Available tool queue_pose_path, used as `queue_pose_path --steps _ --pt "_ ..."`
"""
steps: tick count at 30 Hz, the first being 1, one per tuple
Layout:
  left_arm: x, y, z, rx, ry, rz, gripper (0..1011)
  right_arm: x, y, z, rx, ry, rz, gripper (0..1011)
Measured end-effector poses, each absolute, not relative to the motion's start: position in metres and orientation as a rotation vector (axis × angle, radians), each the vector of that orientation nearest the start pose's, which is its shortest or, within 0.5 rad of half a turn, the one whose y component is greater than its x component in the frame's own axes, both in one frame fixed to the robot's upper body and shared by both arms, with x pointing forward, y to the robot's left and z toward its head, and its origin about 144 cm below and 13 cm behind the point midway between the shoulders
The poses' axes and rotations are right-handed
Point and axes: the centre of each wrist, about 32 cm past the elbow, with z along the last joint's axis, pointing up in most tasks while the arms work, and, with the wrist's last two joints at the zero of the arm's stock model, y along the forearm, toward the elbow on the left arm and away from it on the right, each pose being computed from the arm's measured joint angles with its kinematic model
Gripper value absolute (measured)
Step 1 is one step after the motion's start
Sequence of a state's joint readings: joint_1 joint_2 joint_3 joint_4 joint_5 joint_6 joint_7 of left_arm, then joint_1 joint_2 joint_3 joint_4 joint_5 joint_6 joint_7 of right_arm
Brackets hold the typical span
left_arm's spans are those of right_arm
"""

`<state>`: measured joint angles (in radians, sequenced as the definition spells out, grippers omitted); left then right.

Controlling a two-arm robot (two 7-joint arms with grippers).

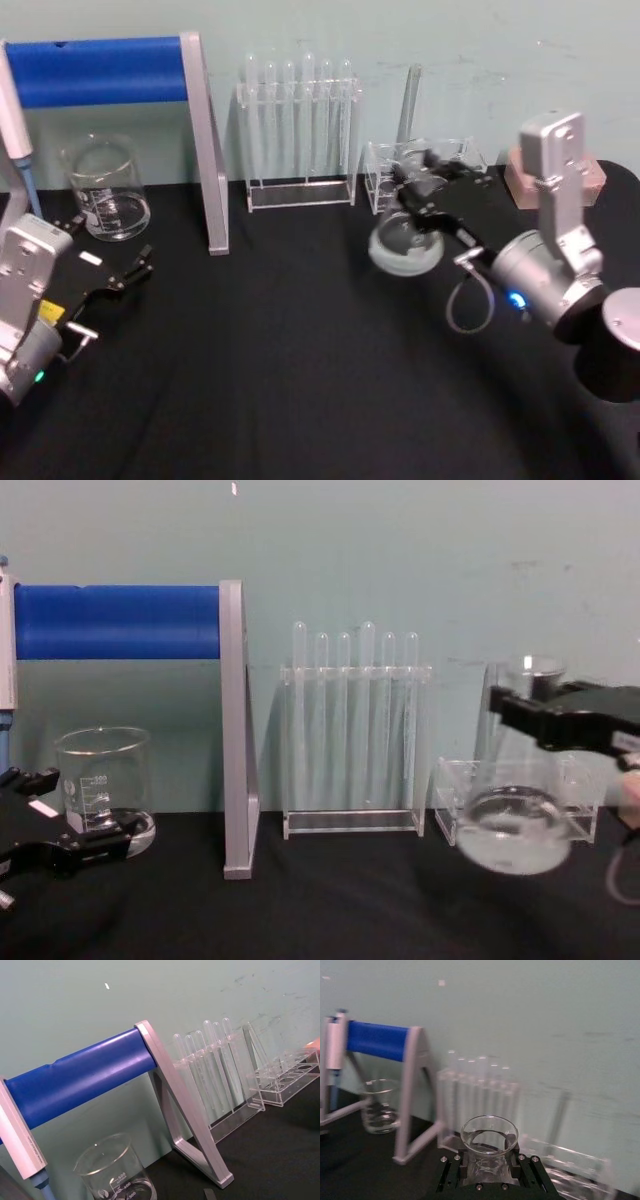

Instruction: Grasp the erlenmeyer flask with one hand, shake it three times, then place it back.

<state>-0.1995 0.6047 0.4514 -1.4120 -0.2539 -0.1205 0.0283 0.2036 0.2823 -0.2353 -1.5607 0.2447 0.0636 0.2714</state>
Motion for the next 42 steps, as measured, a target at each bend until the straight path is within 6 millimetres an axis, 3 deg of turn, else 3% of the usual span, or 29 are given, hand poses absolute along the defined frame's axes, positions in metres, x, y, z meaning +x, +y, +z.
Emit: queue_pose_path --steps 20,32,42 --pt "0.489 0.31 1.14 0.304 -0.285 1.248 1001 0.485 -0.169 1.2 -0.003 -0.06 -0.727 449" --pt "0.489 0.31 1.14 0.304 -0.285 1.248 1001 0.475 -0.154 1.201 0.004 -0.045 -0.639 449" --pt "0.489 0.31 1.14 0.304 -0.285 1.248 1001 0.478 -0.159 1.201 -0.002 -0.049 -0.668 449"
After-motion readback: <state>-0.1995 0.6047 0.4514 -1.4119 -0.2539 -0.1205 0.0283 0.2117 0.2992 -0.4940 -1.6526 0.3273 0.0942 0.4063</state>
